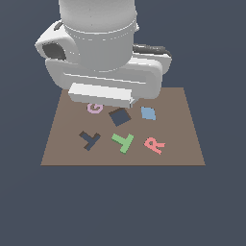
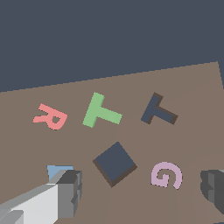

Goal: Insert a designated object into the corresponding slot on a board.

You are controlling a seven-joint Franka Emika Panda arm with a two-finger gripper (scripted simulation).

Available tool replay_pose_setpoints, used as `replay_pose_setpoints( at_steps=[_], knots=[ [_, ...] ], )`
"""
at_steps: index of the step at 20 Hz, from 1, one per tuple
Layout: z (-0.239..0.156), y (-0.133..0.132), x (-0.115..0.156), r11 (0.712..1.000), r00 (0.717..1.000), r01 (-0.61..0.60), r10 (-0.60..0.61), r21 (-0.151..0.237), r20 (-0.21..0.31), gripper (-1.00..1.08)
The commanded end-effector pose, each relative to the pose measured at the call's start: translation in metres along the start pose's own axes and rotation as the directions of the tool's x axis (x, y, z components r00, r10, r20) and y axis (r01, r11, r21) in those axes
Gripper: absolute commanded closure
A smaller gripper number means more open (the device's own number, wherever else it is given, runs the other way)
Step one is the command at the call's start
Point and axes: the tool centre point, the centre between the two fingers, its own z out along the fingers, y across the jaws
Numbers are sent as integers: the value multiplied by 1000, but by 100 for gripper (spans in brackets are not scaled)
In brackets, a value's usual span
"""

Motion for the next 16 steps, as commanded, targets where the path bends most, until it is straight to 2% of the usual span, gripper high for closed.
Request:
replay_pose_setpoints(
  at_steps=[1, 6, 16],
  knots=[
    [13, -5, 4, 999, 999, -36, 36, -1, 6, -92],
    [46, -15, 15, 991, 991, -133, 133, -5, 20, -92],
    [103, -30, 37, 955, 954, -297, 297, -12, 44, -92]
  ],
)
